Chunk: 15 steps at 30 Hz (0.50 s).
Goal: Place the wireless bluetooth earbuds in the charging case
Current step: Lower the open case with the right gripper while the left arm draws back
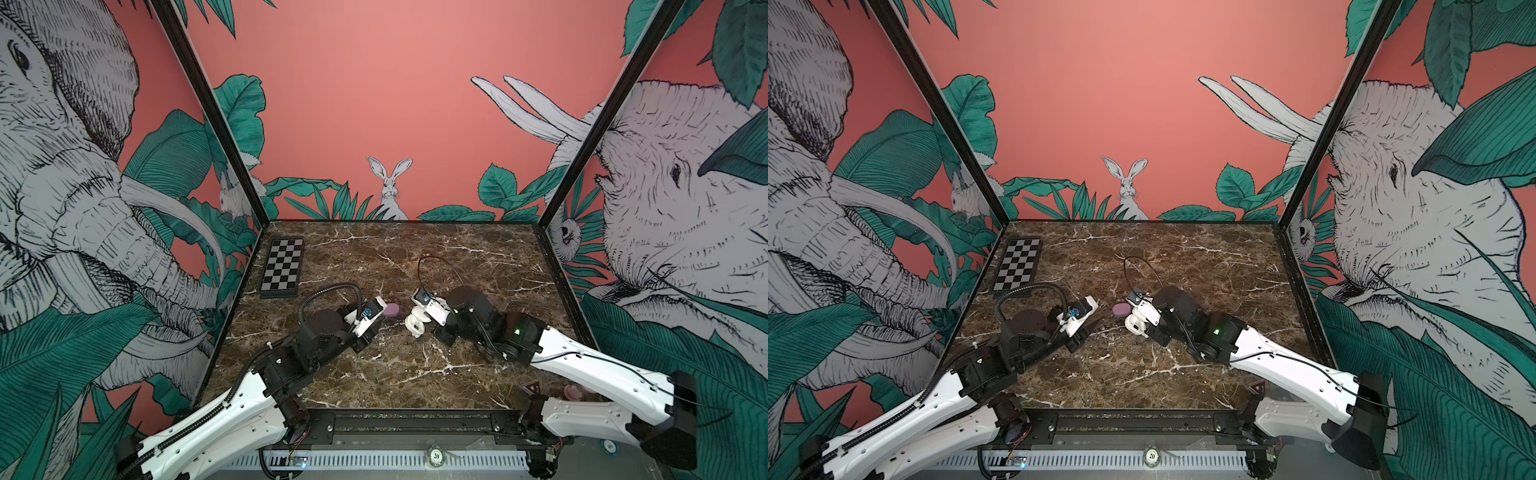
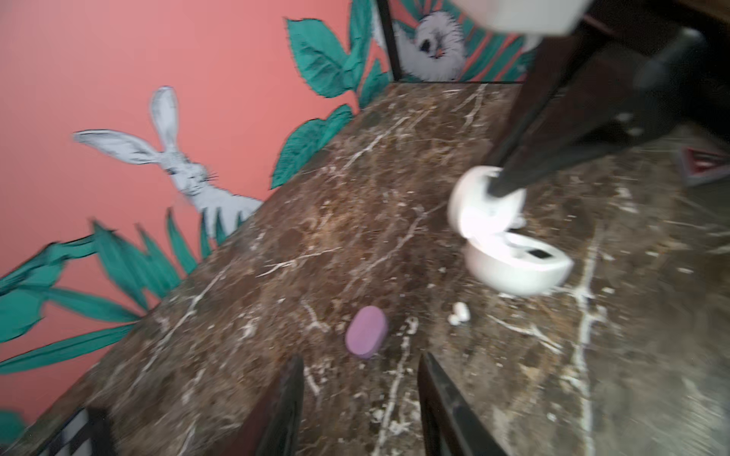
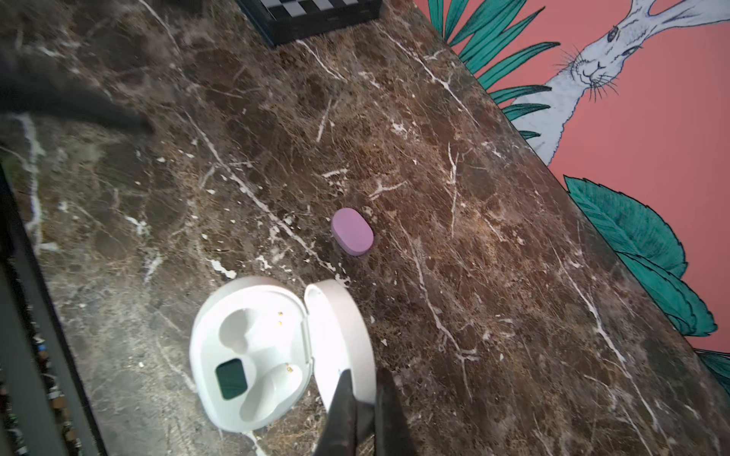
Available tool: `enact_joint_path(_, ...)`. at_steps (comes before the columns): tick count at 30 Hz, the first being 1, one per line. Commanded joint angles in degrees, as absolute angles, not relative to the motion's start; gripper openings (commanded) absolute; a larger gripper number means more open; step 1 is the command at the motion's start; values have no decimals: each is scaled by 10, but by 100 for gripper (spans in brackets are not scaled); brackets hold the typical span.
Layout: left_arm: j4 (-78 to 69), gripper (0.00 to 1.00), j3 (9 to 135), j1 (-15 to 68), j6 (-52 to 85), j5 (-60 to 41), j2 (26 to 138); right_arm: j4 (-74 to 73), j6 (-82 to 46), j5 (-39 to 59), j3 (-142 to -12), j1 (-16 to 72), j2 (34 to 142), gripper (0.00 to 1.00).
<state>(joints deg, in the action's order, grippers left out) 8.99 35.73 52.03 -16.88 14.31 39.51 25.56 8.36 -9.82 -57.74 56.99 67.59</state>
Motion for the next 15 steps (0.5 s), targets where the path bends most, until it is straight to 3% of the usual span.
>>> enact_joint_path(1,37,51,347,519,-186,331,378,254,111,-153,-591,570,716,2)
enact_joint_path(6,-11,57,317,518,-208,410,327,248,147,-198,-612,570,786,0)
enact_joint_path(15,-11,59,313,518,-207,419,308,217,214,-225,-634,543,864,3)
